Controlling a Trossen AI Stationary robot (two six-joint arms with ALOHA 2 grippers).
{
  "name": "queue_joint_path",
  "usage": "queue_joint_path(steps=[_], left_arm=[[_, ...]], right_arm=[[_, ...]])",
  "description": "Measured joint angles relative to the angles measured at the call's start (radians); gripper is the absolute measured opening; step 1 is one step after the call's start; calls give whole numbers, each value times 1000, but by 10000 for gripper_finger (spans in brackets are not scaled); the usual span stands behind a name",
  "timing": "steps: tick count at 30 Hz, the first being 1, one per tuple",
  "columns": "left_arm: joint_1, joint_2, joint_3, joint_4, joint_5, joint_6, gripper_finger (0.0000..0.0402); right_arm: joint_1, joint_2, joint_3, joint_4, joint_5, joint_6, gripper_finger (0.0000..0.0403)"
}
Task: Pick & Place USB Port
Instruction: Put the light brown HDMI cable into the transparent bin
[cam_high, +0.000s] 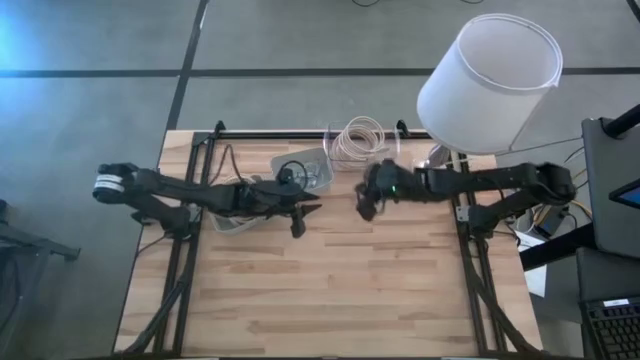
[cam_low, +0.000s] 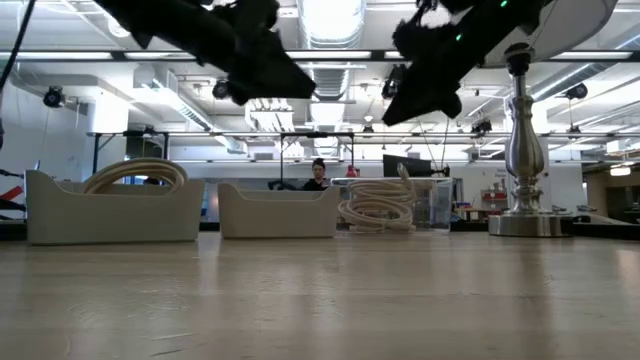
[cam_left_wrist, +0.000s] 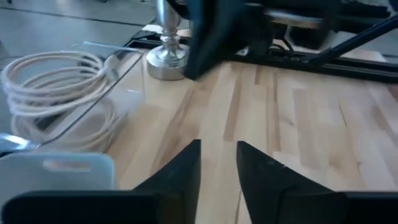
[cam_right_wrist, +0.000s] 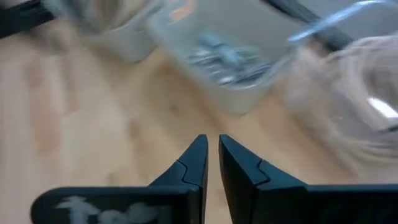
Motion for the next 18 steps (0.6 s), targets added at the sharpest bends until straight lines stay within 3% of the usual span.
queue_joint_path(steps=[8, 13, 18], left_arm=[[58, 175, 215, 8, -21, 38, 43], [121, 310, 375, 8, 16, 56, 7], [181, 506, 549, -5, 41, 93, 5]], right_arm=[[164, -53, -85, -25, 1, 106, 38], [180, -71, -171, -33, 19, 170, 38], [167, -90, -255, -37, 20, 231, 38]])
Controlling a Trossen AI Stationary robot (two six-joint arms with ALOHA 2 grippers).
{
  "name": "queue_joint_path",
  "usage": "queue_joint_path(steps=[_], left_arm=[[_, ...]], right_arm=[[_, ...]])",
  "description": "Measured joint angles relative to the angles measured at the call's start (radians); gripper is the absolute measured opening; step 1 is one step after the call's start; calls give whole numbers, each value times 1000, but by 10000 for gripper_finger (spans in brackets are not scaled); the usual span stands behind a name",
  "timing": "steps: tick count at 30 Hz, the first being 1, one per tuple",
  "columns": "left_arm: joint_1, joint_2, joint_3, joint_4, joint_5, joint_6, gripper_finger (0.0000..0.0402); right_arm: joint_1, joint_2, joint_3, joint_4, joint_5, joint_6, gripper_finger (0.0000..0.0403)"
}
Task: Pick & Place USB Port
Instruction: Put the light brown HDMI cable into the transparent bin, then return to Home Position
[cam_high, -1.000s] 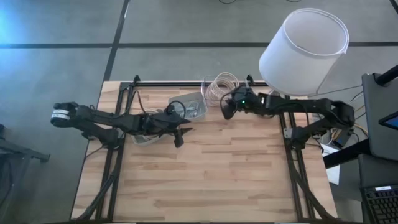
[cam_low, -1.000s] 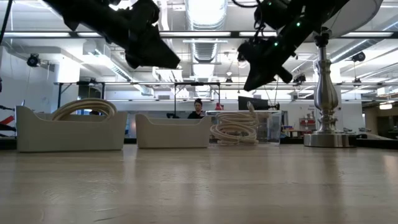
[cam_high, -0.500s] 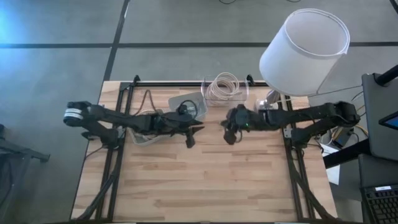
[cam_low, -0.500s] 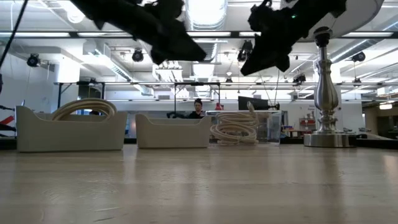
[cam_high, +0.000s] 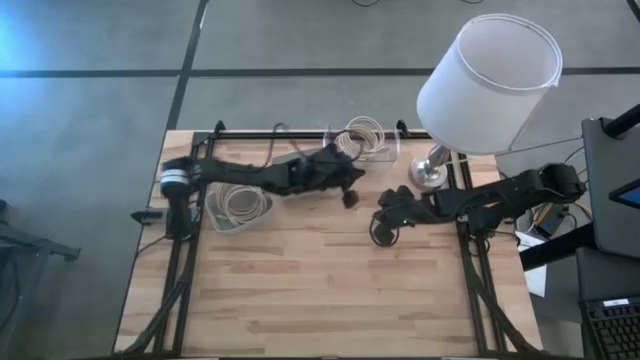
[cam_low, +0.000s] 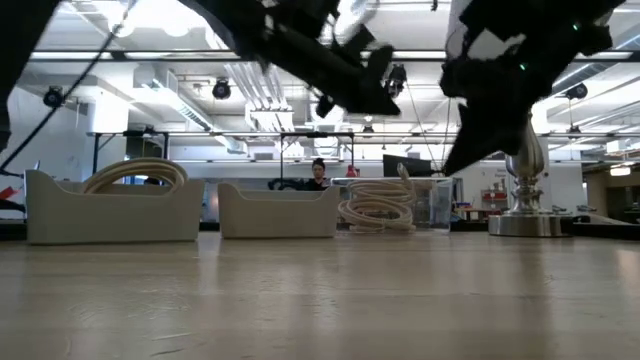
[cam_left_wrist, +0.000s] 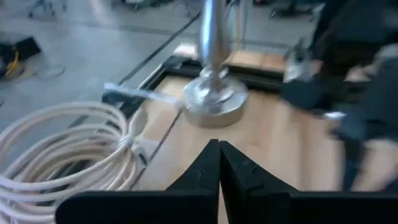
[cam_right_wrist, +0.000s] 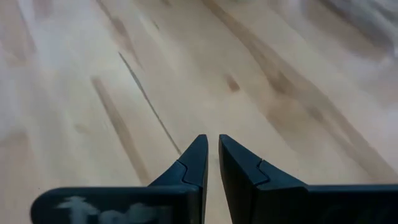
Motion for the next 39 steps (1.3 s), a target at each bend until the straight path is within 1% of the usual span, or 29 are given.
queue_joint_path(steps=[6, 8, 11, 14, 17, 18, 23, 26, 29, 32, 35, 39], left_arm=[[91, 197, 219, -89, 6, -27, 3], [121, 250, 294, -122, 48, -40, 3], [152, 320, 388, -235, 90, -73, 2], [171, 356, 450, -365, 90, -80, 2], [184, 374, 472, -410, 64, -92, 2], [187, 374, 471, -426, 45, -101, 1], [207, 376, 468, -443, 36, -119, 1], [205, 372, 468, -454, 39, -103, 1], [202, 343, 465, -486, 40, -89, 1], [189, 275, 464, -503, 35, -56, 4], [163, 181, 455, -522, 16, -10, 4], [119, 50, 378, -540, 3, 56, 4]], right_arm=[[-2, -28, -64, 3, 0, 20, 38], [-2, -37, -80, 0, 0, 24, 38], [-2, -51, -92, 4, 0, 35, 38], [-2, -58, -98, 5, 0, 71, 38], [-1, -61, -104, 7, 1, 86, 38], [-1, -61, -107, 9, 1, 91, 38], [-1, -59, -116, 6, 3, 123, 38], [0, -59, -121, 7, 7, 125, 38], [1, -59, -126, 12, 8, 129, 38], [10, -59, -128, 16, 10, 128, 38], [32, -61, -129, 31, 18, 106, 38], [76, -89, -130, 75, 37, 31, 38]])
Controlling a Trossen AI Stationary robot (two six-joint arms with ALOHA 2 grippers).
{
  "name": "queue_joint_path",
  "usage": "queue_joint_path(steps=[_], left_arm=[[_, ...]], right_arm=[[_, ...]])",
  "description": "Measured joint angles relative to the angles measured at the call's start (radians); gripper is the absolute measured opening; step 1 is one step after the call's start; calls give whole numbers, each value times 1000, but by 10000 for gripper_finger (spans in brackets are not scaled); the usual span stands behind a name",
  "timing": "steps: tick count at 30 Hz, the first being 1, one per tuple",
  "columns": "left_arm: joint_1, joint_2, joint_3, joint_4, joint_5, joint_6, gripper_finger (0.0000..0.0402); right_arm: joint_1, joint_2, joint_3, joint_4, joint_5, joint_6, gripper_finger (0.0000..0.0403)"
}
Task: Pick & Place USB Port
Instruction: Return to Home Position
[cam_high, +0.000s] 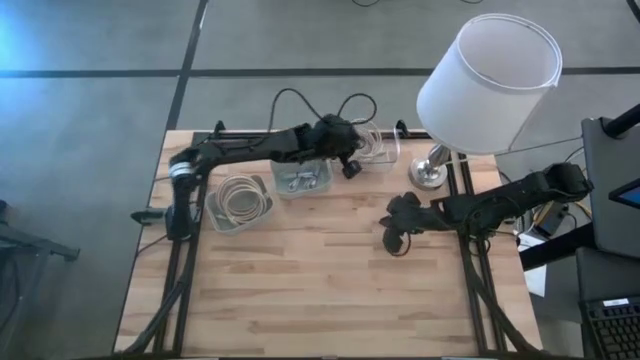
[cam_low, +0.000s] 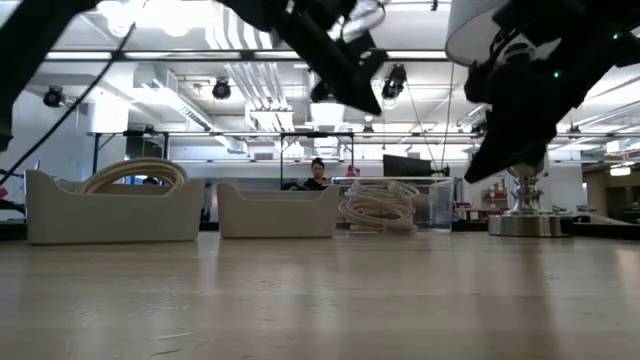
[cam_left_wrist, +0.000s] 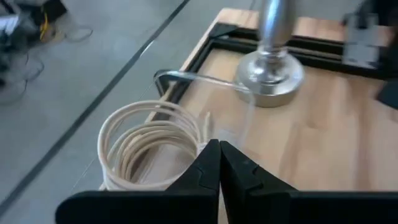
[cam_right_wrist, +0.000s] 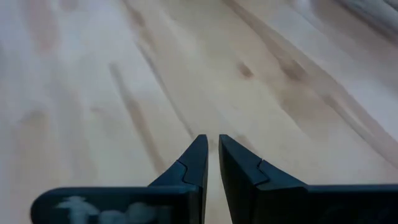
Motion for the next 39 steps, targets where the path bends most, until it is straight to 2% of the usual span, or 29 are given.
queue_joint_path(steps=[5, 10, 17, 24, 27, 32, 35, 39], left_arm=[[-79, -211, -187, 31, 0, 23, 7], [-171, -443, -474, 147, -3, 25, 7], [-292, -761, -904, 358, 22, 38, 10], [-342, -1021, -1250, 599, 44, -3, 9], [-342, -1112, -1356, 691, 70, -3, 9], [-341, -1228, -1463, 719, 77, 11, 9], [-341, -1288, -1502, 720, 77, 11, 9], [-341, -1356, -1549, 721, 77, 52, 8]], right_arm=[[82, -55, -12, 80, 52, -53, 38], [145, -135, -15, 97, 77, -122, 38], [156, -286, -22, 159, 72, -360, 38], [156, -428, -82, 213, 65, -465, 38], [155, -489, -129, 214, 35, -481, 38], [156, -603, -251, 342, -170, -567, 38], [155, -671, -320, 445, -184, -601, 38], [155, -771, -384, 455, -184, -648, 38]])
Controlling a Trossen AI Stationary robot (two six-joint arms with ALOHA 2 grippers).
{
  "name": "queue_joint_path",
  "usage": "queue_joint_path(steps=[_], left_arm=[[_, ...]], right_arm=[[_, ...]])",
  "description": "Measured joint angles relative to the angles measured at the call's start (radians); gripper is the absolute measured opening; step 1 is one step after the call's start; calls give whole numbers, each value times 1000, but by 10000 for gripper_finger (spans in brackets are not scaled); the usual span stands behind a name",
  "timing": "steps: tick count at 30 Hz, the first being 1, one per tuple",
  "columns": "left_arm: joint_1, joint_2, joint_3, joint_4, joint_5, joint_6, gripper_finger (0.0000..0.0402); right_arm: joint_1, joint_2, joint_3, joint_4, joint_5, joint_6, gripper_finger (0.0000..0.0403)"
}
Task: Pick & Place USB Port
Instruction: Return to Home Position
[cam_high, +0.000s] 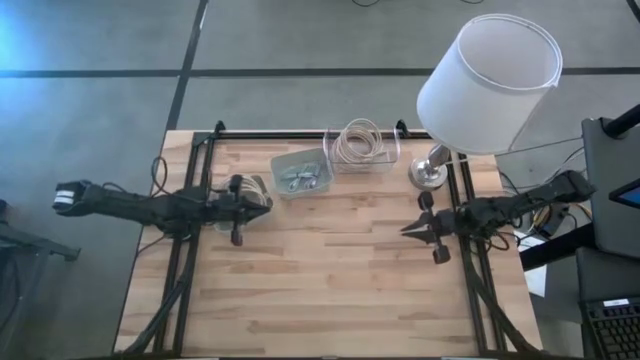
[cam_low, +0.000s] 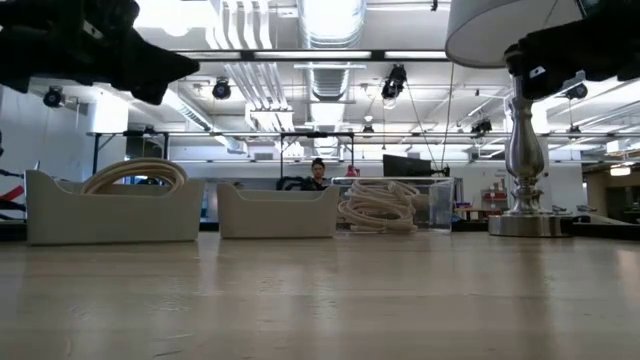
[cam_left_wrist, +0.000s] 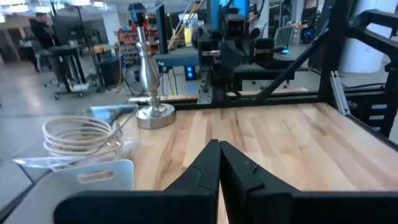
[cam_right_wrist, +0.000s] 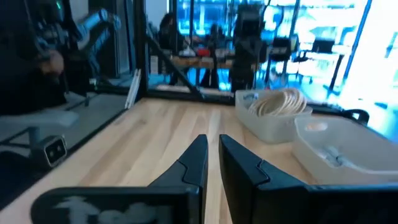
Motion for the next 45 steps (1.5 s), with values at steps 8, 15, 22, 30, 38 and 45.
queue_joint_path(steps=[8, 15, 22, 30, 38, 45], left_arm=[[1, -131, -119, 41, 24, -15, 8], [1, -239, -171, 20, 27, 7, 11], [4, -308, -172, -114, 20, 20, 11], [8, -389, -172, -302, 18, 1, 12], [8, -430, -173, -370, 49, -28, 12], [8, -430, -174, -380, 93, -20, 12]], right_arm=[[0, -212, -96, 1, 5, -9, 38], [-1, -337, -108, -103, 30, -16, 38], [-2, -377, -100, -203, 174, -11, 38], [-2, -371, -95, -220, 207, 12, 38], [-2, -369, -95, -224, 116, -52, 38], [-3, -369, -96, -228, 24, -64, 38]])
